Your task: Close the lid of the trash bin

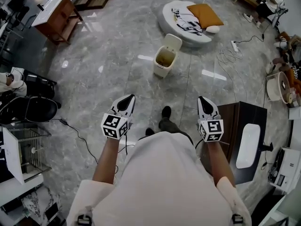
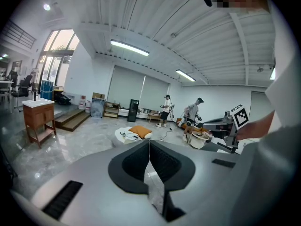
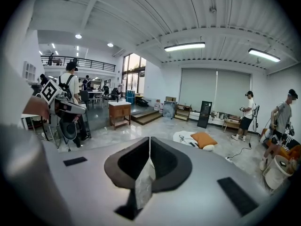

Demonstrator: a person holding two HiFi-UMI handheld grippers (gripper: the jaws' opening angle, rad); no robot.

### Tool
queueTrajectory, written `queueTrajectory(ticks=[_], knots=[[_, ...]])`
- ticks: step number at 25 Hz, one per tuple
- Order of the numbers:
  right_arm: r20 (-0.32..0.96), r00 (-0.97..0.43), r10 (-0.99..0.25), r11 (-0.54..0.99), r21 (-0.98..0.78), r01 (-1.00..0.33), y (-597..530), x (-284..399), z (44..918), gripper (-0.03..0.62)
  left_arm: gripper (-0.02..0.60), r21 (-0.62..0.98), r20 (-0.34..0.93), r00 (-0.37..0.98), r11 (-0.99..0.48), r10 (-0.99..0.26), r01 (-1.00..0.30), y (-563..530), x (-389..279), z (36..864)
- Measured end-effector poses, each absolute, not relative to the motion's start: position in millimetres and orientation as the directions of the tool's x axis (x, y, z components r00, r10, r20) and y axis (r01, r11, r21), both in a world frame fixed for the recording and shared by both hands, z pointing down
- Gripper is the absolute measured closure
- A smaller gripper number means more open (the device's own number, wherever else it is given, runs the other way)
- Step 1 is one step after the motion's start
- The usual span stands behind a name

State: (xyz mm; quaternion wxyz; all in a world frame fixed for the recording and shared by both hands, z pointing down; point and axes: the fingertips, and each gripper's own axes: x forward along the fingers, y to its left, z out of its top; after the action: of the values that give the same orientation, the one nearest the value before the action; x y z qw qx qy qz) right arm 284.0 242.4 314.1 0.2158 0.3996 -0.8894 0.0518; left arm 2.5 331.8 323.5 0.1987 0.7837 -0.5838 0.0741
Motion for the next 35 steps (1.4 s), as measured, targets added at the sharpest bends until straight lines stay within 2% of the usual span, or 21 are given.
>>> queueTrajectory(ticks=[11, 35], knots=[[0.436, -0.622, -0.651, 0.709, 0.054, -0.703, 177, 270, 325, 0.563, 0.563, 0.222, 0.347, 0.286, -0.218, -0.893, -0.950, 276, 2, 324], [0.473, -0.709, -0.523, 0.799, -0.018, -0.601, 40, 259, 369, 0.563, 0.563, 0.146, 0.460, 0.162, -0.105, -0.873, -0.984, 162, 16, 347]])
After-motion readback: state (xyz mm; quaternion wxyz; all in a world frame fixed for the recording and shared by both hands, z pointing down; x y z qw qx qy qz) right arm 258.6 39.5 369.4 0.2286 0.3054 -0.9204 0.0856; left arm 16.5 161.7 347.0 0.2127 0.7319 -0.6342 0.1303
